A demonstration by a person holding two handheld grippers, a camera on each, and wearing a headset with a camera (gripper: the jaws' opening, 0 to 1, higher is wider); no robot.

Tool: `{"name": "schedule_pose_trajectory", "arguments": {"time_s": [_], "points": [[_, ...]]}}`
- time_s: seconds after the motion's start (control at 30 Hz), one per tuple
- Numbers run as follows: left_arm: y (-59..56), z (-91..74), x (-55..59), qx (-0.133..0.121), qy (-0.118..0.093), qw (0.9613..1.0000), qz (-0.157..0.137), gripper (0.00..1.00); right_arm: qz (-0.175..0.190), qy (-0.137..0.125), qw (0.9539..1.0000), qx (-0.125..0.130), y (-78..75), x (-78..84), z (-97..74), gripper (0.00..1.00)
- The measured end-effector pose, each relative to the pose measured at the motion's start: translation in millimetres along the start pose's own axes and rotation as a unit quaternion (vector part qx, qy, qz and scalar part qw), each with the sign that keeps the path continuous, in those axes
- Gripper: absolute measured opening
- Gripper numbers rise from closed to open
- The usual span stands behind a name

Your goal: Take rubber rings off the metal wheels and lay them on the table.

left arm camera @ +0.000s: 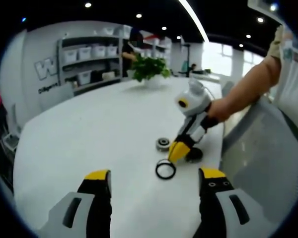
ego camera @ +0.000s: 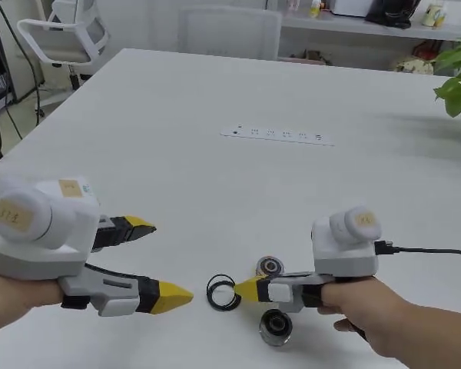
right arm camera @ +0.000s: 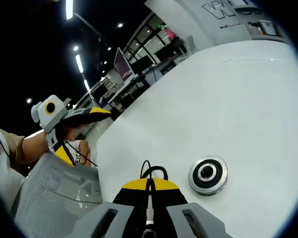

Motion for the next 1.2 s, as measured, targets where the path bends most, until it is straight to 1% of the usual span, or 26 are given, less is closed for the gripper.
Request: {"name": "schedule_pose_trajectory", "arguments": {"time_s": [0.3,0.5,0.63,0.77,1.03,1.13,1.2], "points": [[-2.7,1.7,2.7,0.005,0.006,1.0,-0.001,0.72,0.003,0.007,0.9999,0.009,-2.8,4.1,-0.5,0.0],[-3.1,2.7,3.8,0.007,0.01,0.9999,-0.004,0.72,0.004,0.007,0.9999,0.012,-5.0,5.8,-1.6,0.0],[-4.1,4.0,4.9,0.01,0.013,0.9999,-0.004,0.72,-0.004,0.015,0.9998,0.014,-4.9,7.1,-2.0,0.01],[-4.6,4.5,5.2,0.011,0.015,0.9998,-0.004,0.72,-0.009,0.015,0.9997,0.015,-4.1,6.4,-4.0,0.04],[-5.7,3.3,5.7,0.014,0.019,0.9997,-0.007,0.72,-0.021,-0.002,0.9997,0.014,1.0,-3.1,-14.9,0.06],[-7.4,2.6,5.4,0.017,0.02,0.9996,-0.007,0.72,-0.024,-0.014,0.9995,0.016,2.5,-7.3,-20.3,0.07],[-8.5,1.8,4.6,0.018,0.022,0.9996,-0.004,0.72,-0.033,-0.017,0.9991,0.018,4.8,-10.0,-23.7,0.08]]}}
Point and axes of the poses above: the centre of the closed fingertips' face, and the gripper's own axes: z roughly forward along the fingers, y roughly to its left, x roughly out of its underside, the point moved 5 cm from there along -z, roughly backward along the fingers, and after that the axes turned 11 degrees about -x, right-handed, at the moved point
